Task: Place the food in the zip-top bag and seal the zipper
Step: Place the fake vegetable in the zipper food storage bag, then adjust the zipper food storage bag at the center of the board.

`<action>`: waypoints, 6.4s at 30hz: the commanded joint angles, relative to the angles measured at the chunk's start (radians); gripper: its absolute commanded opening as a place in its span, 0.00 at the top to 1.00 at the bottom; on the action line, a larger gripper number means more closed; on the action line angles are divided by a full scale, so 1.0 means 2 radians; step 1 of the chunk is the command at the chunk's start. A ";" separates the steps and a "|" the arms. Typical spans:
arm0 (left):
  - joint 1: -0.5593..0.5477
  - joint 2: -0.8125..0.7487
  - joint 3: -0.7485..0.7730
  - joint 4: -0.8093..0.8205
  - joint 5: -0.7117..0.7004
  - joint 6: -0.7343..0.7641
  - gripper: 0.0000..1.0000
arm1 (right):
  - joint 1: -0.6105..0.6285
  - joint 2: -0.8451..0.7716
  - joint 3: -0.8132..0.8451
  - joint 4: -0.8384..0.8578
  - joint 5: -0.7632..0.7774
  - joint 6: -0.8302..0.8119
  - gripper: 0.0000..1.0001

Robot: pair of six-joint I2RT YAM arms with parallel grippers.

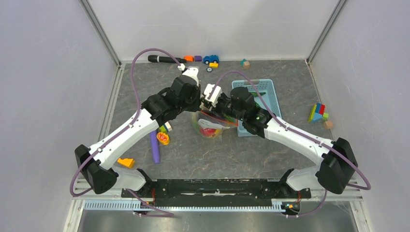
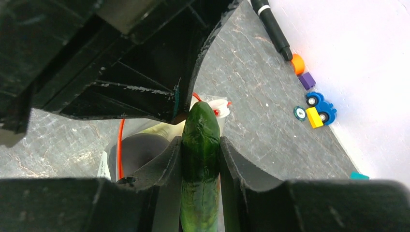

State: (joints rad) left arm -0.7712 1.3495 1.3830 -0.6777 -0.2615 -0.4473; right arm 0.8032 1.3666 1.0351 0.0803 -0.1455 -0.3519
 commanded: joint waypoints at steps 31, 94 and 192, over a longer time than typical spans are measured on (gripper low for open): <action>0.001 -0.037 -0.020 0.036 0.020 -0.028 0.98 | 0.000 -0.148 -0.233 0.316 0.303 0.222 1.00; 0.001 -0.060 -0.012 0.114 0.031 -0.014 0.98 | 0.059 0.081 0.025 -0.081 0.276 0.042 0.95; 0.005 -0.053 -0.026 0.127 0.057 -0.008 0.98 | 0.035 -0.227 -0.153 -0.011 0.047 0.056 0.72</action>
State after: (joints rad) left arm -0.7643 1.2709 1.2770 -0.4839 -0.1772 -0.4808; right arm 0.8875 0.9138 0.7425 -0.0544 -0.0547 -0.2882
